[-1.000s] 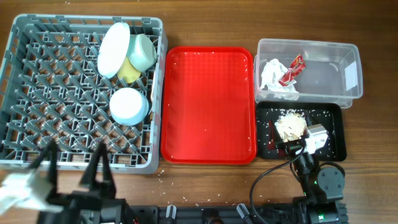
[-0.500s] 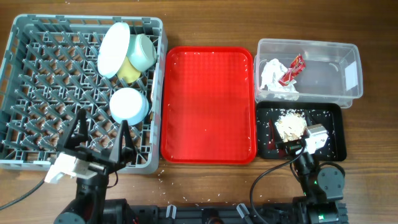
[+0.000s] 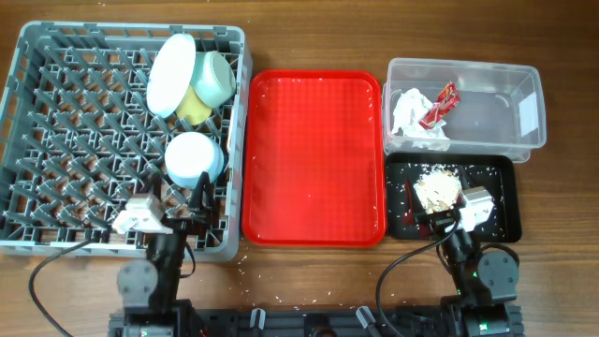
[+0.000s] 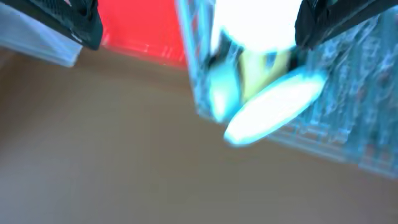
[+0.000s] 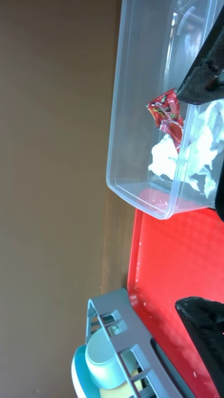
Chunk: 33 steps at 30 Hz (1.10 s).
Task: Sort waste into correct bins and load items into the dishwasher rack
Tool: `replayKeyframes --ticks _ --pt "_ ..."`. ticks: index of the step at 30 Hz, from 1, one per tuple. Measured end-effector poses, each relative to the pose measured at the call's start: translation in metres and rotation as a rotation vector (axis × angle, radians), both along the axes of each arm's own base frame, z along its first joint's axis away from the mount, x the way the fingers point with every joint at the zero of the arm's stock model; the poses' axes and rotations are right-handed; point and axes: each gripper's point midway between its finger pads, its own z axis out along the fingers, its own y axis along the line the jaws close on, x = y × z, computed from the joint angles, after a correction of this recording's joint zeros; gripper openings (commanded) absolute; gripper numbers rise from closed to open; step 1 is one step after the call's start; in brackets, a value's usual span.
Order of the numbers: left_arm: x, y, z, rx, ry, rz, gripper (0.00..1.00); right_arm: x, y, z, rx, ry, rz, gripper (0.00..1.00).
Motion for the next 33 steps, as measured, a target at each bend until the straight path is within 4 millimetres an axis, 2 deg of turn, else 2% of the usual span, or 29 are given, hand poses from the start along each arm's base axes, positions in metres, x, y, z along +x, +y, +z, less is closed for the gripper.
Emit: replayKeyframes --ticks 1,2,9,33 --pt "0.0 0.005 -0.02 -0.001 0.079 0.029 1.0 0.0 0.0 0.0 0.0 0.0 0.0 1.0" --pt "0.001 0.011 -0.027 0.007 0.105 0.065 1.0 0.0 0.0 0.0 0.0 0.0 0.0 1.0" --pt "0.001 0.019 -0.027 0.039 0.106 0.109 1.0 0.0 0.0 0.0 0.0 0.0 0.0 1.0" --pt "0.001 0.019 -0.027 0.039 0.106 0.109 1.0 0.0 0.0 0.0 0.0 0.0 0.0 1.0"
